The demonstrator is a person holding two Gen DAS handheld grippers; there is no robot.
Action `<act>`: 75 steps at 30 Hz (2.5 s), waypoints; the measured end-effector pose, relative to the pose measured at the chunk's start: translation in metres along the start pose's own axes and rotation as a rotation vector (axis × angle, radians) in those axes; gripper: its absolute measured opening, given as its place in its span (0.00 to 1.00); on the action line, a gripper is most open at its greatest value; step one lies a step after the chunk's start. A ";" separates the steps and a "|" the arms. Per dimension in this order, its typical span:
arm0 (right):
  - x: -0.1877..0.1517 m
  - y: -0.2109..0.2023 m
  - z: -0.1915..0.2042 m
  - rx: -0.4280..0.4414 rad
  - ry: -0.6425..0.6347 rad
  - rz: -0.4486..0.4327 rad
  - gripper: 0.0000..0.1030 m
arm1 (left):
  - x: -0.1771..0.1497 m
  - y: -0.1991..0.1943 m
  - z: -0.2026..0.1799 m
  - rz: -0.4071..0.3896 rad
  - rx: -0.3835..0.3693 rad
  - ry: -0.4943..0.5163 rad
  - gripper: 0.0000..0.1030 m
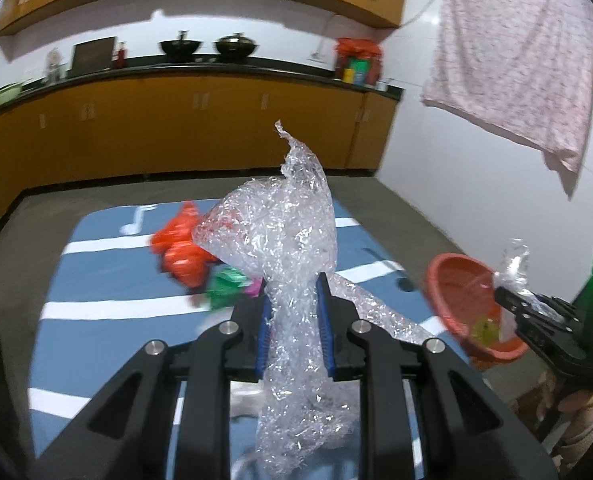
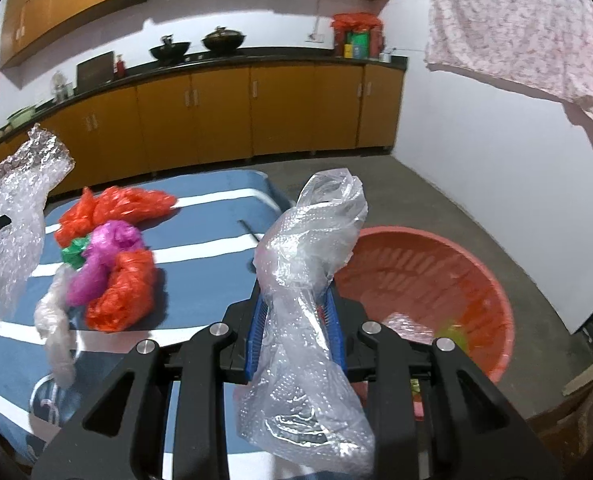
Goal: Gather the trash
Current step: 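Carry the bubble wrap in the left tool while the right tool carries the clear bag over the basket, then open both tools to drop the bubble wrap and clear bag into the basket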
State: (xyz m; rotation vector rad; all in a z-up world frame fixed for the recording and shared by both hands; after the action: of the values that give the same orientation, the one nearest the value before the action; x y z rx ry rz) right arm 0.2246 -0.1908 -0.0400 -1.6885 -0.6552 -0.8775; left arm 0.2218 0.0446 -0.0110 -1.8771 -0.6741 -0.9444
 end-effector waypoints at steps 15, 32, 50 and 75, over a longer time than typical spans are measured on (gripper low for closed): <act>-0.001 0.024 -0.107 -0.173 0.143 0.022 0.28 | -0.011 0.083 -0.121 0.091 -0.219 0.104 0.21; -0.005 0.055 -0.136 -0.148 0.209 0.050 0.28 | -0.029 0.157 -0.179 0.183 -0.316 0.156 0.21; -0.001 0.077 -0.148 -0.125 0.264 0.060 0.28 | -0.039 0.217 -0.205 0.251 -0.344 0.191 0.21; -0.016 0.060 -0.156 -0.166 0.330 0.039 0.92 | -0.035 0.171 -0.161 0.168 -0.148 0.131 0.87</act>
State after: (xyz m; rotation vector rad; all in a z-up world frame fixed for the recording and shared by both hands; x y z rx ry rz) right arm 0.2270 -0.3570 -0.0626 -1.6441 -0.3317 -1.1768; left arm 0.2781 -0.1780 -0.0725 -1.9474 -0.3698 -1.0202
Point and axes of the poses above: each gripper's, at about its wrist camera, not at the fingertips, and y roughly the way its jaws point, z to its left, x to its top, the point moved 4 cm from there along y, roughly the way its jaws point, and after that the axes turned 13 degrees about -x, right-handed, at the moved point
